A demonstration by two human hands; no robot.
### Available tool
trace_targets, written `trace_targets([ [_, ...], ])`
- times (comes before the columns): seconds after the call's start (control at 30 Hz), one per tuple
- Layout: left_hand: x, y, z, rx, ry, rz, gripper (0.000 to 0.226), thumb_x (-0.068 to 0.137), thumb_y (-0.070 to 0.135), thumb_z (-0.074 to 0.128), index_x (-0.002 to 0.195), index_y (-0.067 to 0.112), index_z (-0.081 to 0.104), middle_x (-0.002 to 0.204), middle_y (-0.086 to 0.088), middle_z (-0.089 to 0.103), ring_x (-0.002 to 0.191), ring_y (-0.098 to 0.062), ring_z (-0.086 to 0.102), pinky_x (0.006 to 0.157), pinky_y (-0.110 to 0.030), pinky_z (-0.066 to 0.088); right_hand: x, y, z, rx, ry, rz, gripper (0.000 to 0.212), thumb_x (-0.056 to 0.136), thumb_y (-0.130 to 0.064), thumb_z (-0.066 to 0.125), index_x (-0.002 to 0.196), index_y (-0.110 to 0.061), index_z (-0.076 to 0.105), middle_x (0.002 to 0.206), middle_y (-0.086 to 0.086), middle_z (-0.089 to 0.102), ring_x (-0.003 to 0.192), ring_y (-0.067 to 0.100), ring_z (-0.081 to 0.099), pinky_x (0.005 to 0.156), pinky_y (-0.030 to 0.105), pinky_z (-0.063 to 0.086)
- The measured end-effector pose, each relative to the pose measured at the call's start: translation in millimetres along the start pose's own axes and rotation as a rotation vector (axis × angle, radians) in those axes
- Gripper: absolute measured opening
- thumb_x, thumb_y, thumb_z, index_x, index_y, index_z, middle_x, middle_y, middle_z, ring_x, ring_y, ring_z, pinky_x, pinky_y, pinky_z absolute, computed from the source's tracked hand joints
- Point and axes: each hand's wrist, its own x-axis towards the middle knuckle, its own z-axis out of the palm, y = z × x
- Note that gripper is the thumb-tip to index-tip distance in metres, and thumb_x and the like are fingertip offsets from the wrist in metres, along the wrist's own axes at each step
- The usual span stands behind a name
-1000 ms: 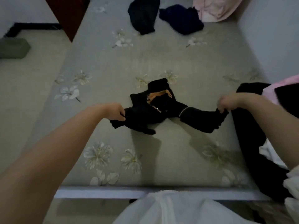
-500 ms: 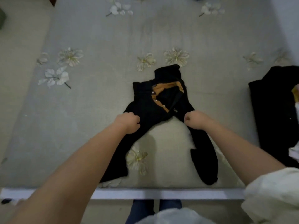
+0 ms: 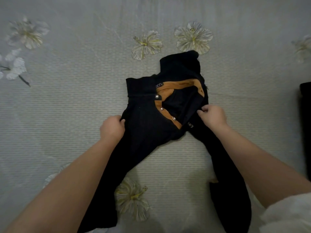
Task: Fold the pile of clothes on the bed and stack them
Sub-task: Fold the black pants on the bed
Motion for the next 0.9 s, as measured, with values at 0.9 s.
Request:
trace_targets([
  [0.9, -309, 1, -345, -0.597, 1.040, 0.541, 0.021, 0.092, 0.009, 0.049, 0.100, -0.003, 0.064, 0.094, -0.021, 0.064, 0.087, -0.030, 0.056, 0.069, -0.022, 0.033, -337, -76, -300, 0.585, 0.835, -0.605, 0.020, 0.084, -0.012, 0.061, 0.094, 0.003, 0.071, 0.093, 0.024, 0.069, 0.079, 0.019, 0.061, 0.062, 0.018, 0.035],
])
